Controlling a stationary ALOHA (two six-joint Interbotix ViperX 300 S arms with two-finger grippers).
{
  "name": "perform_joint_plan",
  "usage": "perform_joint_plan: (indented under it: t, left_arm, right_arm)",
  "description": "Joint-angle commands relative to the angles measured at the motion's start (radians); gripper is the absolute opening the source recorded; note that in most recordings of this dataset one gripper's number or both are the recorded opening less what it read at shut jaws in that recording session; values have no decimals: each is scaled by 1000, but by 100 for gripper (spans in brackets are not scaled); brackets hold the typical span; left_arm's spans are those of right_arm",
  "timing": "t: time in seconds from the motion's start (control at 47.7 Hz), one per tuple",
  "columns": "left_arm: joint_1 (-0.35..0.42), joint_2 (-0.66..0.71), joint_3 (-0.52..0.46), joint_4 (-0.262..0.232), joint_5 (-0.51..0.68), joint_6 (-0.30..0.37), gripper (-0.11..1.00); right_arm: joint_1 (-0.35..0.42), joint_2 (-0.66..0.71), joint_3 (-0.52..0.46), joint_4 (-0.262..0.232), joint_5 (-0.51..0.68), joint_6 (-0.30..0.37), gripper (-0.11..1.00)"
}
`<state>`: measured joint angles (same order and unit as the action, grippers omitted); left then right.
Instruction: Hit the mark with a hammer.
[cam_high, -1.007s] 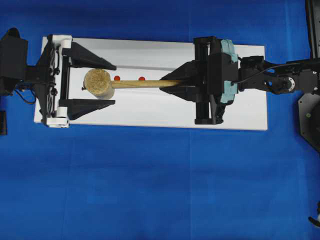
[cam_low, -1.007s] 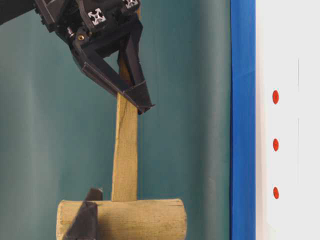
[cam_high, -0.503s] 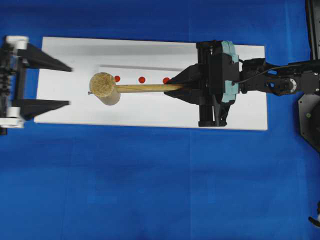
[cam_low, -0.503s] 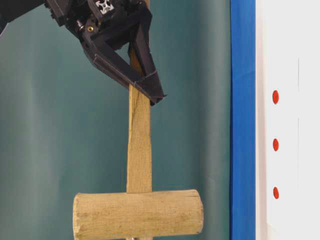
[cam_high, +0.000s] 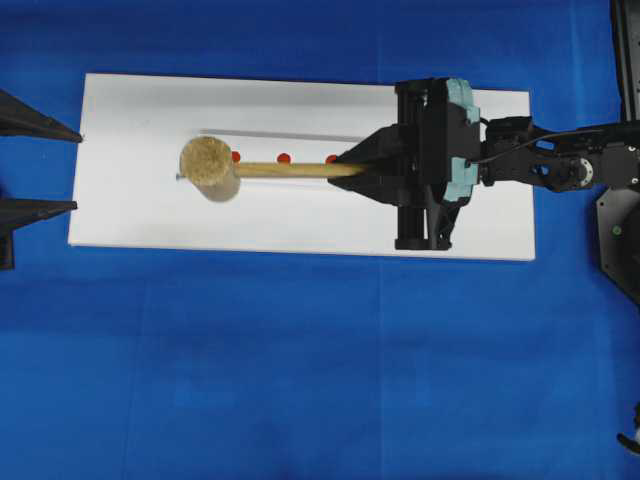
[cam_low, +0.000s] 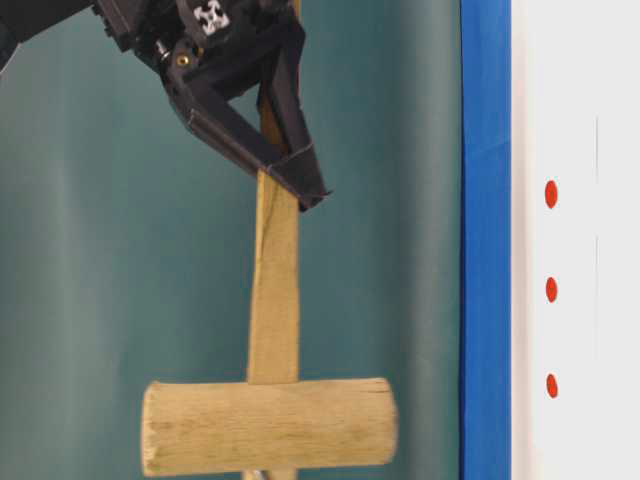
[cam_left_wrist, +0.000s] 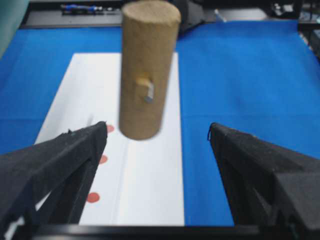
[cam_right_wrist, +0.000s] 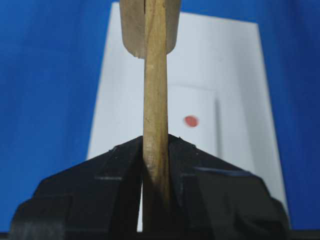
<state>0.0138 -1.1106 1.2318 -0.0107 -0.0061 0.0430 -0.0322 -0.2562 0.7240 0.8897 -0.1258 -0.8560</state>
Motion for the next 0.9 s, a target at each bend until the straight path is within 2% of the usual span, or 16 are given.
perform_joint_plan:
  t: [0.0,0.294,0.692,0.776,0.881]
  left_arm:
    - [-3,11,-9,-2,-3,-2,80]
    - [-2,14,-6,-2,-5,-3,80]
    - [-2,15,-6,-2,-5,-2,79]
    - [-2,14,-6,-2,-3,-3,79]
    - [-2,14,-6,-2,-5,-3,79]
  right_arm:
    - [-15,-8,-15,3,-52,3,3]
    - [-75,28,-23,3,-83,5,3]
    - [-77,51,-28,3,-78,5,3]
    - [-78,80,-23,5,-75,6,3]
    - [-78,167,-21,37,-63,8,3]
